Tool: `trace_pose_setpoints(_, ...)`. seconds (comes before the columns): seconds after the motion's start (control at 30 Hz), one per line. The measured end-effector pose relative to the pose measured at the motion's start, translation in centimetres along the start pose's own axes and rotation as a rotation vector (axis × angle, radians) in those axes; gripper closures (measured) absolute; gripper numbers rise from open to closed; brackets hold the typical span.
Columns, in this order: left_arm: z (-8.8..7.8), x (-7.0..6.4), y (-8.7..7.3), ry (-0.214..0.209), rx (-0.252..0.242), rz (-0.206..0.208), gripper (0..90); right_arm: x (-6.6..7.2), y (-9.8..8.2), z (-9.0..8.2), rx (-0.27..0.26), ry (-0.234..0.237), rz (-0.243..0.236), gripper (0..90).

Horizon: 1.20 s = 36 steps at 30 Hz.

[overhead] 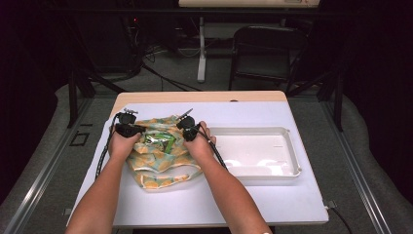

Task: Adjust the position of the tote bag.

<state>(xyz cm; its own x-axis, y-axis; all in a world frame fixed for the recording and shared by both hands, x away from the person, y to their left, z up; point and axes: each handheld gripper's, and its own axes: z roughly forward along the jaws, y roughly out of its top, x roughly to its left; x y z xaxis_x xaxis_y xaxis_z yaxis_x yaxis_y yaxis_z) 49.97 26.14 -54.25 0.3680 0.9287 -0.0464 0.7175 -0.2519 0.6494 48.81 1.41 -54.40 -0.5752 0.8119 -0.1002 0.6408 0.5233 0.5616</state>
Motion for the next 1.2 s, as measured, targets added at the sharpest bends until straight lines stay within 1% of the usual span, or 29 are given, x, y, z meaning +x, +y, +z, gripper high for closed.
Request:
trace_pose_setpoints(0.07, -0.5, -0.2, 0.1, -0.023, -0.017, 0.000, 64.2, 0.0, 0.0, 0.0, 0.001, 0.000, 0.001, 89.8)
trace_pose_setpoints(0.13, -1.1, -0.3, 0.2, -0.040, -0.026, 0.015, 59.7, 0.0, 0.0, 0.0, 0.000, -0.002, -0.001, 89.6)
trace_pose_setpoints(0.17, -1.6, -0.4, 0.3, -0.056, -0.024, 0.026, 58.3, 0.0, 0.0, 0.0, 0.000, -0.003, -0.002, 89.6)
trace_pose_setpoints(0.2, -2.0, -0.5, 0.4, -0.060, -0.038, 0.032, 56.9, 0.0, 0.0, 0.0, 0.000, -0.003, -0.002, 89.5)
trace_pose_setpoints(0.23, -2.0, -0.5, 0.4, -0.060, -0.038, 0.032, 55.2, 0.1, 0.0, 0.1, -0.008, -0.003, 0.004, 89.5)
trace_pose_setpoints(0.27, -3.0, -0.9, 0.5, -0.074, -0.056, 0.046, 54.2, 0.1, 0.0, 0.1, -0.009, -0.003, 0.006, 89.5)
trace_pose_setpoints(0.3, -3.5, -1.0, 0.6, -0.079, -0.071, 0.053, 53.6, 0.1, 0.0, 0.1, -0.009, -0.004, 0.005, 89.5)
trace_pose_setpoints(0.4, -5.5, -1.5, 0.9, -0.093, -0.108, 0.049, 52.1, 0.1, 0.0, 0.1, -0.010, -0.004, 0.007, 89.4)
trace_pose_setpoints(0.43, -6.1, -1.7, 0.9, -0.103, -0.118, 0.043, 52.0, 0.0, 0.0, 0.0, 0.002, -0.003, -0.002, 89.3)
trace_pose_setpoints(0.5, -7.5, -2.1, 0.8, -0.126, -0.142, 0.049, 51.6, 0.0, 0.0, 0.0, 0.001, -0.002, 0.000, 89.2)
trace_pose_setpoints(0.53, -8.0, -2.5, 0.7, -0.128, -0.162, 0.058, 51.5, 0.0, 0.0, 0.0, 0.000, -0.003, 0.000, 89.2)
trace_pose_setpoints(0.57, -8.6, -2.8, 0.6, -0.135, -0.154, 0.078, 51.5, 0.0, 0.0, 0.0, 0.000, -0.003, -0.001, 89.2)
trace_pose_setpoints(0.6, -9.0, -3.2, 0.5, -0.139, -0.158, 0.090, 51.5, 0.0, 0.0, 0.0, 0.000, -0.004, -0.001, 89.1)
trace_pose_setpoints(0.7, -9.7, -4.4, -0.2, -0.143, -0.121, 0.128, 51.5, 0.0, -0.1, 0.1, -0.009, -0.001, 0.011, 88.8)
trace_pose_setpoints(0.73, -9.8, -4.8, -0.6, -0.143, -0.131, 0.135, 51.9, 0.0, -0.1, 0.1, -0.010, -0.001, 0.011, 88.8)
trace_pose_setpoints(0.77, -9.9, -5.0, -0.9, -0.152, -0.135, 0.139, 52.2, 0.0, -0.1, 0.1, -0.005, -0.002, 0.007, 88.7)
trace_pose_setpoints(0.8, -9.8, -5.2, -1.2, -0.154, -0.118, 0.144, 52.7, 0.0, -0.1, 0.1, -0.005, -0.003, 0.006, 88.7)
trace_pose_setpoints(0.83, -9.7, -5.4, -1.4, -0.143, -0.117, 0.146, 53.8, 0.0, -0.1, 0.1, -0.004, -0.003, 0.006, 88.6)
trace_pose_setpoints(0.87, -9.7, -5.4, -1.4, -0.143, -0.117, 0.146, 53.9, 0.0, -0.1, 0.1, -0.005, -0.003, 0.007, 88.6)
trace_pose_setpoints(0.9, -9.3, -5.2, -1.9, -0.141, -0.100, 0.130, 54.0, 0.0, -0.1, 0.1, -0.004, -0.003, 0.008, 88.6)
trace_pose_setpoints(0.93, -8.9, -5.1, -2.1, -0.140, -0.086, 0.123, 54.2, 0.0, -0.1, 0.1, -0.004, -0.003, 0.008, 88.5)
trace_pose_setpoints(0.97, -8.7, -5.1, -2.2, -0.137, -0.064, 0.120, 57.0, 0.1, -0.1, 0.1, -0.009, -0.003, 0.012, 88.5)
trace_pose_setpoints(1.0, -8.6, -5.1, -2.4, -0.125, -0.058, 0.127, 59.8, 0.0, 0.0, 0.0, 0.002, -0.004, 0.001, 88.5)
trace_pose_setpoints(1.03, -8.5, -5.1, -2.6, -0.106, -0.054, 0.135, 65.7, 0.0, 0.0, 0.0, 0.002, -0.004, 0.001, 88.4)
trace_pose_setpoints(1.07, -8.4, -5.1, -2.8, -0.095, -0.034, 0.147, 71.4, 0.0, -0.1, 0.1, -0.008, -0.004, 0.011, 88.4)
trace_pose_setpoints(1.1, -8.4, -5.1, -2.8, -0.095, -0.034, 0.147, 75.4, 0.0, -0.1, 0.1, -0.009, -0.002, 0.013, 88.4)
trace_pose_setpoints(1.13, -8.2, -5.0, -3.2, -0.067, 0.004, 0.160, 78.7, 0.0, -0.1, 0.1, -0.011, -0.001, 0.015, 88.3)
trace_pose_setpoints(1.2, -7.9, -4.9, -3.6, -0.012, 0.041, 0.170, 83.7, 0.0, -0.1, 0.2, -0.019, 0.005, 0.024, 88.1)
